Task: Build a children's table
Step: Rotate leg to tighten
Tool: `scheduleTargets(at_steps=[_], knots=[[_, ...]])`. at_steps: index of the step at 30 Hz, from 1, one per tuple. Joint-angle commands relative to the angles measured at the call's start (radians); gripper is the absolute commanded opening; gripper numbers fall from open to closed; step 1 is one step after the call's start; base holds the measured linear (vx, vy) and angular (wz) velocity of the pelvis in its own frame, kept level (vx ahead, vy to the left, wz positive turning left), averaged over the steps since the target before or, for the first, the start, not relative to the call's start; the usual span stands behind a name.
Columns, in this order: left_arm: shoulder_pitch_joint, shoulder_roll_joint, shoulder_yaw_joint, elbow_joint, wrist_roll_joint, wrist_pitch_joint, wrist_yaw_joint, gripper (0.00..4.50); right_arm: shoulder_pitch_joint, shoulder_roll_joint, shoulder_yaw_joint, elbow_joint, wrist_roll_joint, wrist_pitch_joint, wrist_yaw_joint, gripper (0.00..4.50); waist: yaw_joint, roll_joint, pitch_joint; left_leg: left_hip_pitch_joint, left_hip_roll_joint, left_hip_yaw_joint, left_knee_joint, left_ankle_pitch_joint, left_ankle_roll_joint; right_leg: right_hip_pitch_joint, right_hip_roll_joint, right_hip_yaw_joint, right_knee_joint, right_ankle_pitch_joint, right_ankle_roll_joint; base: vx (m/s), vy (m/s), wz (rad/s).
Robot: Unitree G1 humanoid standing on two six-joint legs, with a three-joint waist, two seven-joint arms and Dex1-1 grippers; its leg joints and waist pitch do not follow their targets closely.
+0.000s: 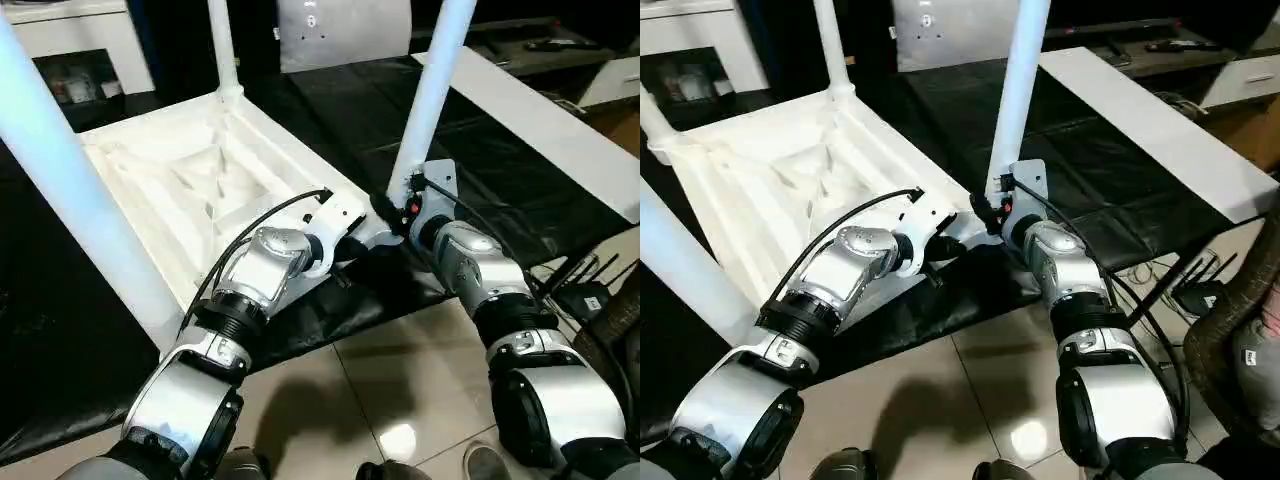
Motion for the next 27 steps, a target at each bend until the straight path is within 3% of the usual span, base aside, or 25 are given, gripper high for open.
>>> scheduleTargets(at_steps=[1, 6, 9, 11, 18, 24, 27], knots=[[-0.030, 0.017, -0.010, -0.028, -0.012, -0.073, -0.048, 0.00, 0.029, -0.028, 0.013, 0.000, -0.021, -0.022, 0.041, 3.31, 0.005, 0.000, -0.096, 0.013, 0.027, 0.003, -0.052, -0.098, 0.132, 0.085, -0.069, 0.062, -0.069, 0.010, -0.266, 0.000, 0.000, 0.00], [-0.030, 0.070, -0.030, 0.009, 0.013, -0.135, -0.098, 0.00, 0.074, -0.088, 0.006, -0.052, 0.014, -0.035, 0.192, 3.64, 0.016, 0.002, -0.090, 0.021, 0.029, 0.007, -0.057, -0.170, 0.100, 0.083, -0.069, 0.066, -0.083, -0.109, -0.237, 0.000, 0.000, 0.00], [-0.036, 0.097, -0.040, 0.030, 0.017, -0.164, -0.130, 0.00, 0.097, -0.130, 0.023, -0.084, 0.017, -0.044, 0.282, 3.94, 0.020, 0.003, -0.089, 0.022, 0.032, 0.008, -0.059, -0.182, 0.093, 0.079, -0.067, 0.068, -0.084, -0.126, -0.227, 0.000, 0.000, 0.00], [-0.034, 0.139, -0.079, 0.053, 0.032, -0.239, -0.202, 0.00, 0.133, -0.195, 0.061, -0.137, 0.014, -0.058, 0.417, 4.03, 0.025, 0.002, -0.090, 0.021, 0.030, 0.008, -0.059, -0.185, 0.094, 0.080, -0.067, 0.067, -0.088, -0.140, -0.220, 0.000, 0.000, 0.00], [-0.026, 0.185, -0.120, 0.075, 0.036, -0.315, -0.326, 0.00, 0.159, -0.269, 0.082, -0.183, 0.012, -0.067, 0.565, 4.44, 0.027, 0.002, -0.088, 0.024, 0.032, 0.010, -0.061, -0.216, 0.080, 0.073, -0.070, 0.067, -0.097, -0.222, -0.208, 0.000, 0.000, 0.00], [0.006, 0.232, -0.174, 0.047, 0.003, -0.421, -0.541, 0.00, 0.173, -0.335, 0.110, -0.235, 0.032, -0.057, 0.722, 4.44, 0.053, 0.005, -0.094, 0.027, 0.041, 0.012, -0.059, -0.179, 0.101, 0.069, -0.069, 0.071, -0.082, -0.126, -0.237, 0.000, 0.000, 0.00], [0.012, 0.241, -0.187, 0.045, 0.003, -0.444, -0.592, 0.00, 0.180, -0.344, 0.123, -0.252, 0.035, -0.063, 0.773, 4.44, 0.060, 0.005, -0.093, 0.027, 0.041, 0.014, -0.059, -0.188, 0.101, 0.068, -0.071, 0.070, -0.082, -0.131, -0.244, 0.000, 0.000, 0.00]])
